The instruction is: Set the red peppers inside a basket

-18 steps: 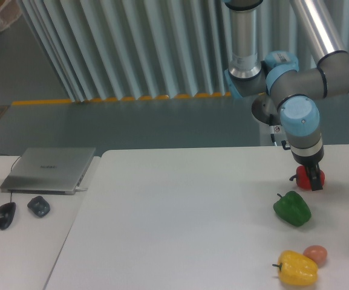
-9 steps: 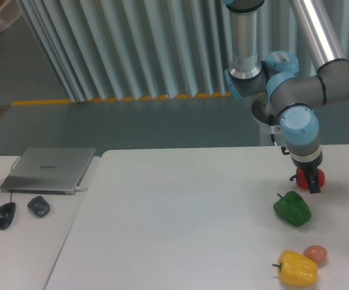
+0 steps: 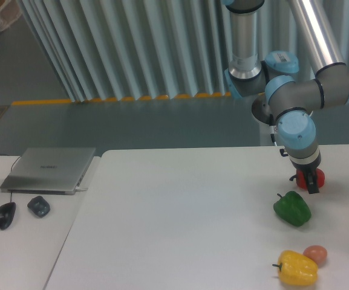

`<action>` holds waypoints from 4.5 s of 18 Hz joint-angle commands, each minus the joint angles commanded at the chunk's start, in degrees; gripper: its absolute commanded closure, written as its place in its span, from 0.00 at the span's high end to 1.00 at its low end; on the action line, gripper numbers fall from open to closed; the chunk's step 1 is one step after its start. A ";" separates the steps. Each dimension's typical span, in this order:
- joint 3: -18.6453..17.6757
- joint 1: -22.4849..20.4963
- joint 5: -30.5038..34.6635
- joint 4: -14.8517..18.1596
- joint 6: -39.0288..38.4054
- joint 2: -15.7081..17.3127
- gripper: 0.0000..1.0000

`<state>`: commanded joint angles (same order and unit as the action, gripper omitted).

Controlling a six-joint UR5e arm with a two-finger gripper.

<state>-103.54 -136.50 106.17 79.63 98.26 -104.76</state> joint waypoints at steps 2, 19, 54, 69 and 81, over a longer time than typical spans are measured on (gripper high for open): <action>0.09 0.00 -0.17 -0.09 0.00 -0.18 1.00; 2.89 0.00 0.53 0.61 -2.20 -1.06 0.52; 17.23 -25.65 -10.55 -17.14 0.26 -3.34 0.48; 17.23 -26.10 -10.63 -17.49 -1.14 -3.08 1.00; 16.79 -17.58 -10.98 -6.61 -2.02 -1.41 1.00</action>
<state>-86.75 -154.08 95.19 73.02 96.24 -106.17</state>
